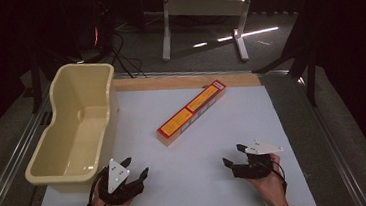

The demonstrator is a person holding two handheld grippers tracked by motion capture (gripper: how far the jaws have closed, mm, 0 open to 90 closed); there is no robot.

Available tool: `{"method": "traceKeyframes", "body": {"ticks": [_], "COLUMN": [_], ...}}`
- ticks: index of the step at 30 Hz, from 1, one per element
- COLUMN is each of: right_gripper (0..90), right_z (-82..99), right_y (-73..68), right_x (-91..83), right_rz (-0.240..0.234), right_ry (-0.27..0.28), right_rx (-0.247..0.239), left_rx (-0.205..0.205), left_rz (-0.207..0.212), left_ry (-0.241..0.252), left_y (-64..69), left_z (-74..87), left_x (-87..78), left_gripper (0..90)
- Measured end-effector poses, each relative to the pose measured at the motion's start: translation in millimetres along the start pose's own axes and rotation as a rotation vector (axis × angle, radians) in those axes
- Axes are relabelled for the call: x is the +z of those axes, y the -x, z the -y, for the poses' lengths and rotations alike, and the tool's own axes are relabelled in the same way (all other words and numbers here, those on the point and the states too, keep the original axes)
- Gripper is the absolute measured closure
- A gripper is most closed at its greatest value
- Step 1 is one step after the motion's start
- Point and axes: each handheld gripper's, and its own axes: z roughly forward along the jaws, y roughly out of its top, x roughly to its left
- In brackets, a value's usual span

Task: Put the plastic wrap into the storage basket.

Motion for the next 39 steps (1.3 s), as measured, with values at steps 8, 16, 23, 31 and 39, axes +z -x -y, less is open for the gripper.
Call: {"method": "traceKeyframes", "body": {"ticks": [8, 16, 23, 31, 39], "right_gripper": [28.6, 30.6, 29.7, 30.9, 40.9], "right_z": [-1.6, -11.4, -37.2, -76.1, -105.6], "right_y": [-3.2, -18.0, -35.8, -49.1, -54.6], "right_x": [0.6, 3.5, 13.0, 33.9, 70.8], "right_rz": [-0.003, -0.014, -0.061, -0.097, -0.136], "right_ry": [0.0, 0.022, 0.019, 0.016, -0.004], "right_rx": [-0.008, -0.041, -0.079, -0.145, -0.156], "left_rx": [0.002, -0.009, -0.016, -0.028, -0.03], "left_rz": [0.005, 0.014, 0.007, 0.005, 0.005], "left_ry": [0.011, 0.012, 0.009, 0.015, 0.02], "left_y": [1.5, 0.2, -0.3, -1.5, -2.1], "left_z": [0.1, 0.4, 1.9, 3.0, 2.6], "left_x": [-1.3, -1.4, -2.7, -7.1, -8.5], "left_gripper": [35.7, 34.6, 33.1, 32.9, 32.9]}}
